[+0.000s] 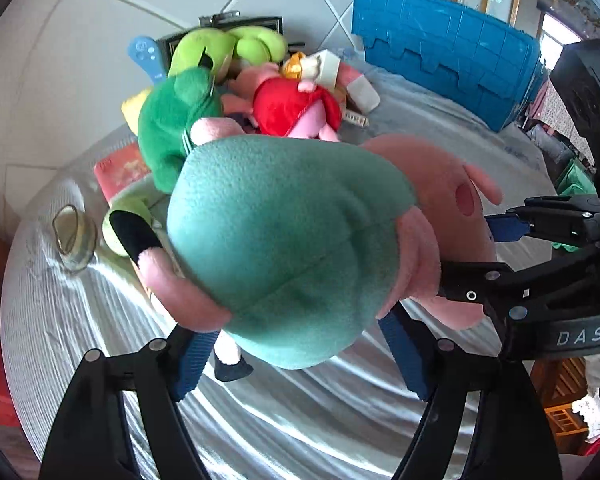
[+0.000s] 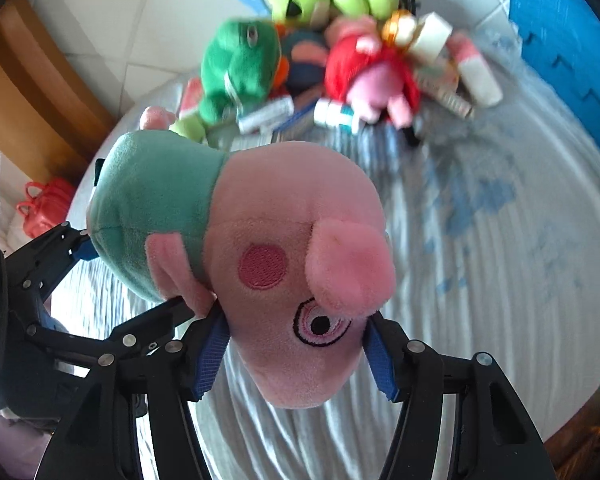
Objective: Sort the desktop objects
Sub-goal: 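Carry the pig plush into the blue crate and open the right gripper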
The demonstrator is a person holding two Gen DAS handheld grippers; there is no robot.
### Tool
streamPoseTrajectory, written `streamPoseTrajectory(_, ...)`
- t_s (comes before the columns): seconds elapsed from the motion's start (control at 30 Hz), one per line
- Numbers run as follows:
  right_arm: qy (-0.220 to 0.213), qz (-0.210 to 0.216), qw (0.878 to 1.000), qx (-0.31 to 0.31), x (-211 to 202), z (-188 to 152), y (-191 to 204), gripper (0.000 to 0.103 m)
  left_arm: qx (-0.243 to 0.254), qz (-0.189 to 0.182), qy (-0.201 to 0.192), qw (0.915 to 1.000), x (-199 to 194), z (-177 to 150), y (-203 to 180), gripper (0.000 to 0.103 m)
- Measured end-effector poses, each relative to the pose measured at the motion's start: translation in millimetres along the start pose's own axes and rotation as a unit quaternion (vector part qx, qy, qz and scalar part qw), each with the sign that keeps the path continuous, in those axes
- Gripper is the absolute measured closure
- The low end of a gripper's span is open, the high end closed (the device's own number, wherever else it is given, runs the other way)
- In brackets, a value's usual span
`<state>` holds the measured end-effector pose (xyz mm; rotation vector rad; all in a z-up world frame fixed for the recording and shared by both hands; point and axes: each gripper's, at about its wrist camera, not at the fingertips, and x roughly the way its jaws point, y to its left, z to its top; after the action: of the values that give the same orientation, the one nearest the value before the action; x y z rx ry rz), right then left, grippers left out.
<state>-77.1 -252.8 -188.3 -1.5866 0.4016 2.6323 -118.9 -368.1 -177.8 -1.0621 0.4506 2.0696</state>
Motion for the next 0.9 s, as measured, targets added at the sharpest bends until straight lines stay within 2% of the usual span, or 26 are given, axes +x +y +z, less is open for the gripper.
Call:
streamPoseTrajectory(0.2,-0.066,-0.023,0.998,-0.01,-60,36,-28,0.042,0.015,0.009,-0.064,0.9978,-24,64,-34,0.025)
streamPoseTrajectory(0.43,-0.128,-0.039,0.991,-0.029,-130,81,-109,0.042,0.031,0.02,-0.132,0.9905,-30,165,-109,0.025)
streamPoseTrajectory(0.53,-0.163,-0.05,0.984,-0.045,-169,105,-160,0.042,0.034,0.025,-0.169,0.9846,-29,221,-158,0.025)
streamPoseTrajectory(0.67,-0.193,-0.067,0.977,-0.053,-220,135,-247,0.042,0.035,0.015,-0.191,0.9808,-17,299,-232,0.025)
streamPoseTrajectory(0.8,-0.206,-0.082,0.974,-0.051,-262,161,-336,0.042,0.053,0.006,-0.199,0.9785,-1,373,-306,0.025)
streamPoseTrajectory(0.9,-0.211,-0.094,0.972,-0.038,-287,176,-398,0.042,0.072,-0.007,-0.19,0.9792,21,424,-355,0.025)
